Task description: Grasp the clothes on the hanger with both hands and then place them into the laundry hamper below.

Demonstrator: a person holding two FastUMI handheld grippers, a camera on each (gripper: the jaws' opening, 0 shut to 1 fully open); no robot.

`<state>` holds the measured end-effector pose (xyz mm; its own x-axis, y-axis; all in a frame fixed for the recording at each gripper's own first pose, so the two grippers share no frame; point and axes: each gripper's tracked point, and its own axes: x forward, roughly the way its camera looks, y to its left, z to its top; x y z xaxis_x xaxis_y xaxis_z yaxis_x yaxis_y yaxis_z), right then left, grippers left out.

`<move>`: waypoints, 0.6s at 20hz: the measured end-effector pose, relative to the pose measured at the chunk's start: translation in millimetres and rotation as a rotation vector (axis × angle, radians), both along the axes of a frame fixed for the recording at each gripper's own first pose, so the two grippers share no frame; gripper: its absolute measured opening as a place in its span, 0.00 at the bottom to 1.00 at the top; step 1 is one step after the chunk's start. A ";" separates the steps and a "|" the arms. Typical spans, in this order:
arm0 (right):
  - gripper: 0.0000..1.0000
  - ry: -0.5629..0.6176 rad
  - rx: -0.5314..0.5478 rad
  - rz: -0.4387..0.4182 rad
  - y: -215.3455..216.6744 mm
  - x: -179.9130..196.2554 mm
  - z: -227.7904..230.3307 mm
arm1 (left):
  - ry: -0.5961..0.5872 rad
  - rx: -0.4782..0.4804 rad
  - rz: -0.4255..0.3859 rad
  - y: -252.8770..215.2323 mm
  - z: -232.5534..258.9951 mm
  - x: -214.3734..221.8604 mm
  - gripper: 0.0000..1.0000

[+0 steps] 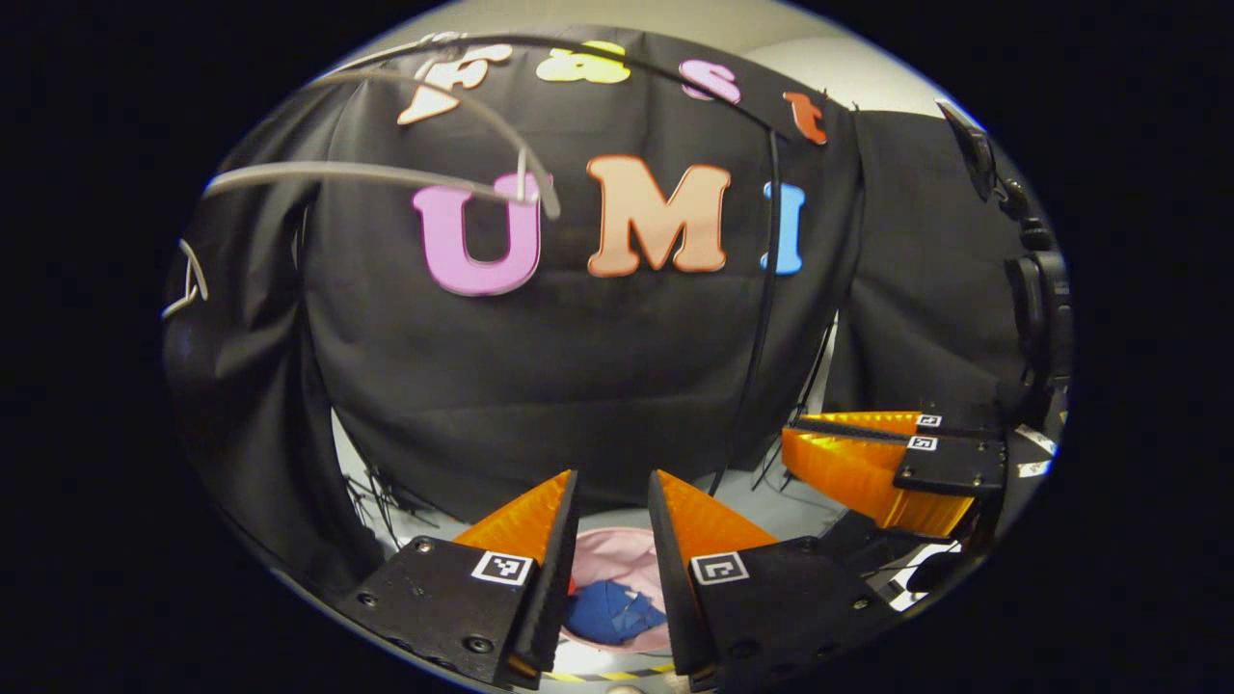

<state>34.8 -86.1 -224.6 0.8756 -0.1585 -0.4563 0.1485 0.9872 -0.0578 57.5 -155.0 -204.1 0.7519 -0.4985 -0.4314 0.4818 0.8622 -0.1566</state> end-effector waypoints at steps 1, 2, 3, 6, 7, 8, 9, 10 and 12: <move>0.08 -0.030 -0.005 -0.003 -0.7 -1.1 14.7 | -0.029 -0.022 0.000 -2.4 16.4 1.4 0.46; 0.08 -0.058 -0.009 -0.007 -1.7 -2.1 30.6 | -0.056 -0.046 -0.001 -6.6 32.6 1.5 0.46; 0.08 -0.085 -0.013 -0.012 -2.3 -3.8 44.0 | -0.085 -0.070 -0.001 -9.5 49.3 2.4 0.46; 0.08 -0.154 -0.026 -0.035 -7.1 -8.5 82.2 | -0.178 -0.118 0.008 -0.9 98.9 0.4 0.45; 0.08 -0.176 -0.031 -0.043 -7.7 -12.5 93.2 | -0.209 -0.131 0.012 1.0 111.9 1.4 0.41; 0.08 -0.196 -0.036 -0.050 -7.6 -15.4 104.8 | -0.236 -0.143 0.016 2.3 122.3 3.1 0.45; 0.08 -0.216 -0.039 -0.057 -8.5 -18.8 114.2 | -0.262 -0.153 0.022 4.4 134.0 5.5 0.41; 0.08 -0.233 -0.041 -0.066 -9.3 -22.2 121.3 | -0.278 -0.160 0.027 7.0 141.1 7.4 0.41; 0.08 -0.267 -0.042 -0.081 -9.7 -30.3 136.1 | -0.306 -0.171 0.029 10.4 154.9 8.1 0.48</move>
<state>4.5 -95.8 -88.4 0.9477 -0.2465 -0.2026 0.2421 0.9691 -0.0463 65.6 -144.6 -49.2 0.8487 -0.5202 -0.0956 0.5040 0.8502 -0.1520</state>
